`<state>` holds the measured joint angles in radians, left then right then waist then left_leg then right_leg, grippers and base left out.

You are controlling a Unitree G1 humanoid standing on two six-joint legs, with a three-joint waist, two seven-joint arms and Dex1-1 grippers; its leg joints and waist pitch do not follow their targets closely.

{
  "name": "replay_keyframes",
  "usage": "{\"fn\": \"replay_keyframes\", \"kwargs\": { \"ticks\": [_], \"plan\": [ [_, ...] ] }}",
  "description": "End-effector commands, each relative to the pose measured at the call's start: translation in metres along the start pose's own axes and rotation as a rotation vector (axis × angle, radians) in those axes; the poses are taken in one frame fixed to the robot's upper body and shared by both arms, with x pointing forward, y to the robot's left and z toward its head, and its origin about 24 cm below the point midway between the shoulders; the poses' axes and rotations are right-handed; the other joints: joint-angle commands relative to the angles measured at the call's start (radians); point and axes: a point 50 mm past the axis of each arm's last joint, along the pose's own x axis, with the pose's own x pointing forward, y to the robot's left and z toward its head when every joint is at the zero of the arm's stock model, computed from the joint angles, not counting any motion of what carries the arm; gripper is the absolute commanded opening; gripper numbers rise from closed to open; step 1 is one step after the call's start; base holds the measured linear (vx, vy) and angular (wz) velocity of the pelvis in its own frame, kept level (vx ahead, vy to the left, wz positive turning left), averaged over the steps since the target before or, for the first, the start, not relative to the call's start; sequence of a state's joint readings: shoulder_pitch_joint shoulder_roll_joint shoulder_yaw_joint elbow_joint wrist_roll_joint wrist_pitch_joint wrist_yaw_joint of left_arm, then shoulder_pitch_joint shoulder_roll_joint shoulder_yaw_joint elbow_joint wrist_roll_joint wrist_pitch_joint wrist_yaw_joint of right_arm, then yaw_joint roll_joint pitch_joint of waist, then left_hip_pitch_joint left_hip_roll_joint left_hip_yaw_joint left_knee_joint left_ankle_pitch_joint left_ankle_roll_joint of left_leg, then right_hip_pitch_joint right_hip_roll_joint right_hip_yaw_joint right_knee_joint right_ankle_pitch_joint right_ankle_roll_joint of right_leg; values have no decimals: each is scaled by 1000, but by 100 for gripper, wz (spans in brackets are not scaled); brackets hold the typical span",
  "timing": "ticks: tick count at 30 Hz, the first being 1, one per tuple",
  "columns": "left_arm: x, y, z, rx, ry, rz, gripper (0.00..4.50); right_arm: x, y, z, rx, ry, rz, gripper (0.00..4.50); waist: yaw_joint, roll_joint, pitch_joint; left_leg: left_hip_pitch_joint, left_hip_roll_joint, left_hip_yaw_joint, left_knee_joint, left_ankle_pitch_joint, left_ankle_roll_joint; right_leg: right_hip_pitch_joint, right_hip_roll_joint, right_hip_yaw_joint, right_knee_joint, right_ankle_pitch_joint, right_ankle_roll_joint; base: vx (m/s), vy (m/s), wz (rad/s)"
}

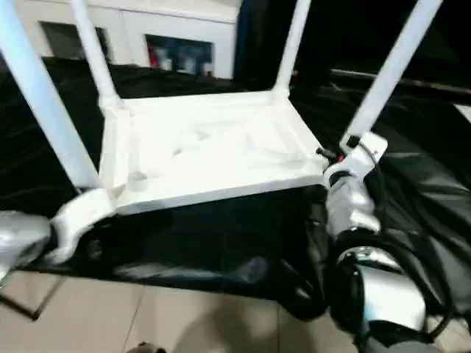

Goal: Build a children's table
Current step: Rotate leg to tighten, then rotate table base

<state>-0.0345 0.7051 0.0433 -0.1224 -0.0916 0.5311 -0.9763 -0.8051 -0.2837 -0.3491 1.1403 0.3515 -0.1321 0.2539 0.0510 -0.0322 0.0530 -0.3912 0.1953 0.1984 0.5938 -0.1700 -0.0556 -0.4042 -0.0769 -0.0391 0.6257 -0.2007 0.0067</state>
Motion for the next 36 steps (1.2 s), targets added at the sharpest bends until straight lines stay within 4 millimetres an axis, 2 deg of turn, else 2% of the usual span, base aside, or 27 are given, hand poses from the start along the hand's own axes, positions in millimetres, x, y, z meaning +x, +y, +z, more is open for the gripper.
{"fn": "replay_keyframes", "kwargs": {
  "ticks": [1, 2, 3, 4, 5, 7, 9, 11, 12, 14, 15, 17, 18, 19, 21, 22, 23, 24, 25, 28, 31, 32, 33, 35, 36],
  "plan": [
    [-13, 2, 0, -16, -88, 23, 446, -2, 5, -4, -14, 17, 68, 0, -1, 22, -66, 29, 28, -12, -65, -246, 0, 33, -41, 30, -68, -126, -225, 0, 0, 0],
    [-21, 1, -7, -56, -142, 31, 446, -5, 8, -8, -30, 25, 111, 0, -4, 22, -62, 21, 27, -14, -69, -249, 4, 37, -42, 31, -71, -124, -230, 0, 0, 0],
    [-21, 1, -7, -56, -142, 31, 446, -5, 8, -8, -30, 25, 111, 0, -6, 20, -61, 19, 28, -14, -71, -257, 3, 38, -42, 31, -71, -130, -231, 0, 0, 0],
    [-40, 12, -23, -195, -313, 142, 446, -14, 10, -17, -80, 18, 151, 0, -4, 30, -63, 31, 30, -15, -71, -278, -3, 31, -40, 31, -73, -146, -231, 0, 0, 0],
    [-40, 12, -23, -195, -313, 142, 446, -14, 10, -17, -80, 18, 151, 0, -8, 25, -57, 27, 29, -11, -75, -294, -8, 32, -39, 33, -79, -148, -228, 0, 0, 0],
    [-51, 18, -33, -263, -397, 211, 446, -22, 10, -24, -94, 14, 163, 0, -8, 25, -60, 35, 30, -14, -76, -327, -17, 29, -38, 33, -80, -182, -220, 0, 0, 0],
    [-56, 21, -38, -279, -437, 259, 446, -29, 11, -28, -90, 18, 188, 0, -4, 30, -56, 37, 30, -18, -81, -358, -19, 27, -38, 34, -84, -222, -202, 0, 0, 0],
    [-58, 27, -33, -269, -504, 311, 446, -41, 12, -38, -122, 47, 215, 0, 0, 30, -52, 39, 33, -20, -86, -388, -26, 24, -39, 36, -90, -254, -181, 0, 0, 0],
    [-56, 29, -26, -269, -552, 328, 446, -45, 9, -44, -144, 71, 191, 0, 3, 38, -52, 41, 35, -21, -87, -399, -32, 23, -41, 36, -89, -263, -179, 0, 0, 0],
    [-51, 31, -12, -265, -633, 325, 446, -51, 0, -55, -177, 132, 115, 0, 6, 35, -51, 49, 35, -20, -87, -430, -56, 15, -43, 37, -94, -289, -182, 0, 0, 0],
    [-48, 33, -6, -261, -653, 321, 446, -53, -4, -58, -195, 156, 85, 0, 5, 34, -51, 45, 34, -22, -89, -431, -61, 19, -44, 37, -91, -295, -180, 0, 0, 0],
    [-39, 37, 7, -252, -682, 316, 446, -58, -12, -66, -238, 207, 31, 0, 9, 42, -50, 54, 31, -19, -85, -441, -76, 11, -43, 39, -96, -296, -170, 0, 0, 0],
    [-39, 37, 7, -252, -682, 316, 446, -58, -12, -66, -238, 207, 31, 0, 5, 38, -49, 46, 30, -22, -87, -441, -75, 18, -43, 38, -95, -304, -164, 0, 0, 0],
    [-37, 38, 8, -253, -679, 318, 446, -58, -12, -66, -244, 211, 33, 0, 3, 33, -54, 35, 28, -24, -87, -412, -70, 30, -47, 36, -90, -300, -153, 0, 0, 0],
    [-32, 39, 11, -244, -671, 316, 446, -58, -11, -67, -254, 216, 36, 0, -1, 33, -53, 30, 27, -22, -85, -372, -54, 30, -47, 37, -91, -285, -145, 0, 0, 0],
    [-22, 39, 20, -233, -695, 286, 446, -59, -9, -67, -266, 228, 42, 0, -3, 38, -55, 32, 26, -22, -83, -359, -51, 29, -47, 38, -92, -280, -147, 0, 0, 0],
    [-21, 39, 21, -232, -697, 284, 446, -59, -9, -67, -267, 230, 43, 0, -3, 38, -58, 34, 26, -20, -79, -344, -47, 28, -46, 39, -90, -256, -153, 0, 0, 0],
    [-17, 39, 26, -228, -713, 266, 446, -59, -7, -68, -276, 242, 49, 0, -5, 36, -58, 31, 26, -20, -80, -334, -44, 31, -46, 39, -88, -243, -157, 0, 0, 0],
    [-12, 36, 33, -230, -735, 233, 446, -59, -4, -70, -289, 258, 52, 0, -6, 43, -59, 30, 27, -21, -79, -315, -42, 33, -46, 38, -84, -217, -166, 0, 0, 0],
    [-2, 29, 50, -238, -781, 158, 446, -53, 4, -75, -311, 288, 79, 0, -9, 40, -63, 32, 27, -17, -75, -292, -36, 34, -43, 36, -79, -161, -196, 0, 0, 0],
    [2, 23, 57, -241, -793, 104, 446, -50, 8, -76, -313, 294, 100, 0, -11, 43, -63, 32, 28, -16, -73, -281, -30, 36, -43, 35, -74, -131, -216, 0, 0, 0],
    [3, 18, 62, -242, -798, 49, 446, -48, 11, -76, -319, 297, 111, 0, -10, 43, -63, 32, 28, -15, -73, -278, -29, 35, -42, 35, -75, -126, -217, 0, 0, 0],
    [6, 5, 70, -241, -799, -81, 446, -43, 17, -76, -332, 306, 133, 0, -10, 40, -65, 32, 28, -14, -71, -265, -28, 38, -42, 35, -70, -108, -222, 0, 0, 0],
    [9, -8, 75, -226, -780, -191, 446, -39, 22, -76, -338, 312, 146, 0, -6, 42, -64, 34, 28, -12, -69, -251, -20, 35, -42, 34, -68, -98, -237, 0, 0, 0],
    [12, -22, 77, -193, -738, -311, 446, -35, 27, -76, -343, 324, 165, 0, -6, 34, -64, 34, 29, -10, -69, -251, -17, 35, -41, 34, -69, -102, -237, 0, 0, 0]
  ]
}}
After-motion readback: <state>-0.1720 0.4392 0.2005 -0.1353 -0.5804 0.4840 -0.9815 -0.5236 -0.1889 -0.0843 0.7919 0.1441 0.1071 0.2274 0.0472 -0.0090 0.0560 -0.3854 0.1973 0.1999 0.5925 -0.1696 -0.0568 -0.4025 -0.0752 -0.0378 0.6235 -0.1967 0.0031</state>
